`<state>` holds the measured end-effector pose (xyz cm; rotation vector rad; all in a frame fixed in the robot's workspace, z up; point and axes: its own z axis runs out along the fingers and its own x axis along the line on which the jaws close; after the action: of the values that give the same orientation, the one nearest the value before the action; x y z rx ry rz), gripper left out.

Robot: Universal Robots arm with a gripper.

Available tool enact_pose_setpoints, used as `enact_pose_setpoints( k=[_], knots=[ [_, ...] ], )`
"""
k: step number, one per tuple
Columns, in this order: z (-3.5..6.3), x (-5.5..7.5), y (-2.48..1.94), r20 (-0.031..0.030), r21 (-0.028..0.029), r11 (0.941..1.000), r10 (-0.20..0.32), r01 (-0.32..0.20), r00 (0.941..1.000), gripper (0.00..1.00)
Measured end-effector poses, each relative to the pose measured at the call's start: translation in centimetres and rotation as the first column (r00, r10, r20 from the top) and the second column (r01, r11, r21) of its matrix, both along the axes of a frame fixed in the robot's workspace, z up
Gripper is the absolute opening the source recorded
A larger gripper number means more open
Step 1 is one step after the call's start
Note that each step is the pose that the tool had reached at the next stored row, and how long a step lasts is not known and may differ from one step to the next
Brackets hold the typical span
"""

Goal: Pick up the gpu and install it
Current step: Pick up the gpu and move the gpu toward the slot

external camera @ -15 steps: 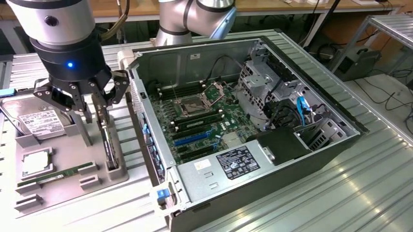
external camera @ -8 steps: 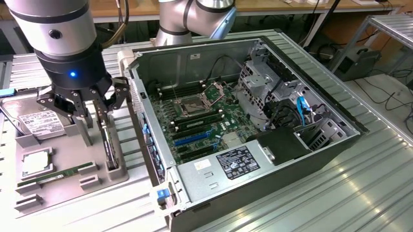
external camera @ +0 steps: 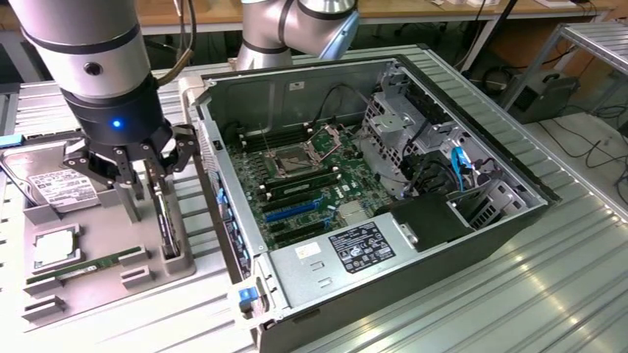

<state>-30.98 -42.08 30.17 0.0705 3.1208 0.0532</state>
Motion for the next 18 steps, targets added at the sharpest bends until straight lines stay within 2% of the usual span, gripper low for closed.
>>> enact_pose_setpoints(
  k=[7,18],
  knots=[
    [-1.51,0.0,0.43,0.0,0.0,0.9998,0.019,-0.019,0.9998,0.36],
    [-3.59,0.0,0.57,0.0,0.0,0.9998,0.021,-0.021,0.9998,0.36]
  ],
)
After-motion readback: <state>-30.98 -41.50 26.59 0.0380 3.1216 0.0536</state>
